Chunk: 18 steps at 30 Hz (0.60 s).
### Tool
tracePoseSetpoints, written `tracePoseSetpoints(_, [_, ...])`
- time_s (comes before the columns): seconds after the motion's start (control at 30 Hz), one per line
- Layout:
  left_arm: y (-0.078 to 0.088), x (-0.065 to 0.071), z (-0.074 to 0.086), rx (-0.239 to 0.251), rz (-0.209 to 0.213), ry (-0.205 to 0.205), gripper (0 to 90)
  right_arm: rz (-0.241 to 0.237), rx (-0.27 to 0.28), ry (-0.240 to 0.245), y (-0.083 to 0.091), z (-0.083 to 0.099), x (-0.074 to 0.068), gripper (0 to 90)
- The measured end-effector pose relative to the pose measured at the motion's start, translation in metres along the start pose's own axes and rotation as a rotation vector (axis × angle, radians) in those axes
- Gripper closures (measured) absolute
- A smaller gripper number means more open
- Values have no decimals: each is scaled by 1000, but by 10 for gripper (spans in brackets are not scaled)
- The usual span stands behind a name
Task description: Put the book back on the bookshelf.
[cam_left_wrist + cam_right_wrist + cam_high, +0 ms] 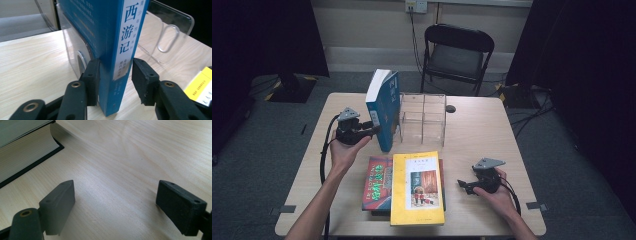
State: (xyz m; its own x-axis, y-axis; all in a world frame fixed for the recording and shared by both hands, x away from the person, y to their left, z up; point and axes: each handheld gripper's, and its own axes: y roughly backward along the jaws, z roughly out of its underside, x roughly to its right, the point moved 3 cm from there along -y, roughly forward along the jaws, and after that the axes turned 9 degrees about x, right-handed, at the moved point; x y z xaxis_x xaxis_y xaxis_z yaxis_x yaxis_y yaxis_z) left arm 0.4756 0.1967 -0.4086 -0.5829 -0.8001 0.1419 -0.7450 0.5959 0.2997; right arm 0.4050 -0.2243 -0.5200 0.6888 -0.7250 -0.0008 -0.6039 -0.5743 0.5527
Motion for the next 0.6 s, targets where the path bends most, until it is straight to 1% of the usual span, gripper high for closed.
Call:
tracePoseSetpoints(0.03, [0,0,0,6,-2,2,615,0,0,1,0,0,0,152])
tracePoseSetpoints(0.07, [0,0,0,5,1,6,591,0,0,1,0,0,0,152])
tracePoseSetpoints(0.1, [0,0,0,3,6,4,591,0,0,1,0,0,0,152])
tracePoseSetpoints(0.13, [0,0,0,9,-3,-1,586,0,0,1,0,0,0,152])
tracePoseSetpoints(0.17, [1,0,0,10,-2,2,575,0,0,1,0,0,0,152])
tracePoseSetpoints(0.2, [1,0,0,9,2,6,587,0,1,1,0,0,0,152])
tracePoseSetpoints(0.27, [0,1,1,-1,-1,2,567,0,0,0,0,0,0,152])
tracePoseSetpoints(0.33, [0,2,3,-18,6,-3,555,0,1,1,0,0,0,152])
tracePoseSetpoints(0.37, [0,2,4,-17,5,-9,538,0,0,1,0,0,0,152])
tracePoseSetpoints(0.43, [3,3,7,-18,-2,2,508,0,0,1,0,0,0,152])
tracePoseSetpoints(0.47, [4,3,9,-23,2,1,490,-1,0,1,0,0,0,152])
tracePoseSetpoints(0.53, [9,4,16,-46,-1,5,484,0,0,1,0,0,0,152])
tracePoseSetpoints(0.57, [11,5,19,-45,9,21,481,0,0,1,0,0,0,152])
tracePoseSetpoints(0.6, [14,4,21,-55,17,30,482,-1,0,1,0,0,0,152])
